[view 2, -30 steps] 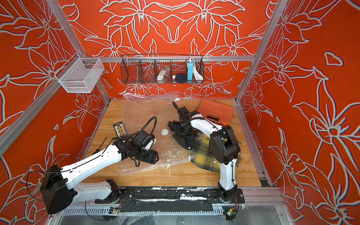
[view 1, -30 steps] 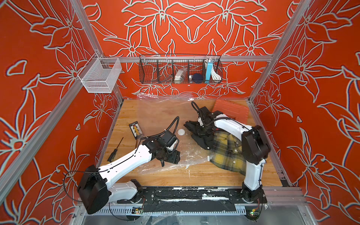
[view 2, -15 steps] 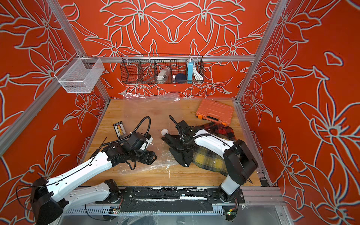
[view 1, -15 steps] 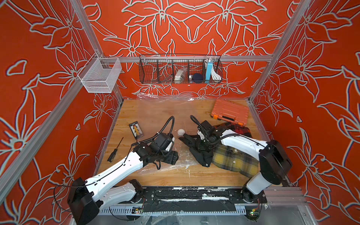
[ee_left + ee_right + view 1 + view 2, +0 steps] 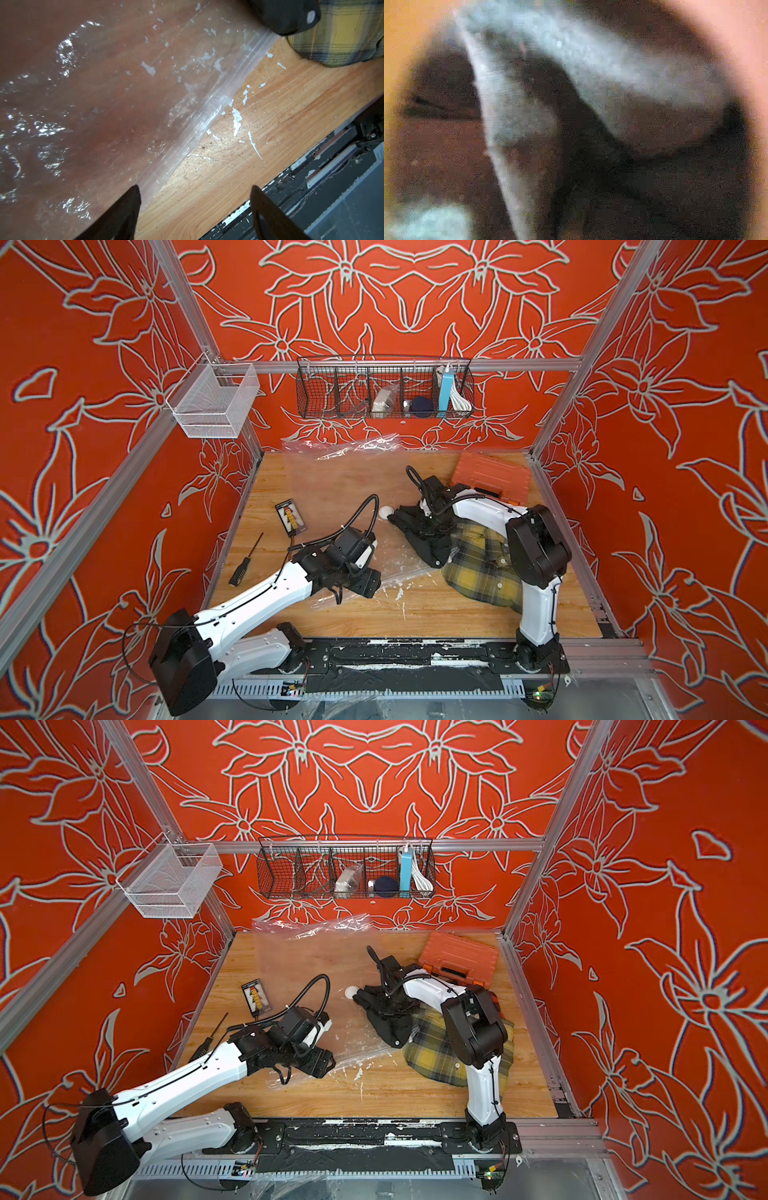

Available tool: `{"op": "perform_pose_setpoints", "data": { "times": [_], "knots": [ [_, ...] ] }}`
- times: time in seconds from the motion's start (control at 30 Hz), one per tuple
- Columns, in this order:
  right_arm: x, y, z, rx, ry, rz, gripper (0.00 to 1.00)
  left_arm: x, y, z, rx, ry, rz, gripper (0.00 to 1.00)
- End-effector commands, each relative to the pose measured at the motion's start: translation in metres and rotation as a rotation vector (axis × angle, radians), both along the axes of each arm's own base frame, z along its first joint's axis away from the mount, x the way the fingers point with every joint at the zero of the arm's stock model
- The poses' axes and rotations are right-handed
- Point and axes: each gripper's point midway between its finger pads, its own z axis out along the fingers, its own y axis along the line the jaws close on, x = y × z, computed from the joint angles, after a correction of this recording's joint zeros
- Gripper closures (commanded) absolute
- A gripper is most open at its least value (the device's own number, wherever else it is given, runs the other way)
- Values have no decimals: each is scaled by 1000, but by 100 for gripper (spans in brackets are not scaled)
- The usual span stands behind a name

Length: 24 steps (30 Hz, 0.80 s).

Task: Place the folded shirt into the vacuum bag
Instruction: Open the vacuum bag at the center of the board.

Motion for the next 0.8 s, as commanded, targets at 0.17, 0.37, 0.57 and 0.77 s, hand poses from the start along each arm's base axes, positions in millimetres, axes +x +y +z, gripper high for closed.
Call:
{"op": "perform_pose_setpoints", "data": {
  "times": [0.17, 0.37, 0.57, 0.77],
  "knots": [
    [-2, -38, -25, -152, 48, 7, 100, -6, -19, -18, 76, 53, -132, 22],
    [1, -38, -21, -141, 45, 5, 100, 8, -19, -32, 214, 18, -169, 24],
    [2, -39, -22, -141, 49, 3, 100, 17, -20, -42, 323, -3, -228, 25],
    [1, -41, -26, -145, 53, 3, 100, 26, -15, -51, 432, -15, -258, 27]
  ]
}}
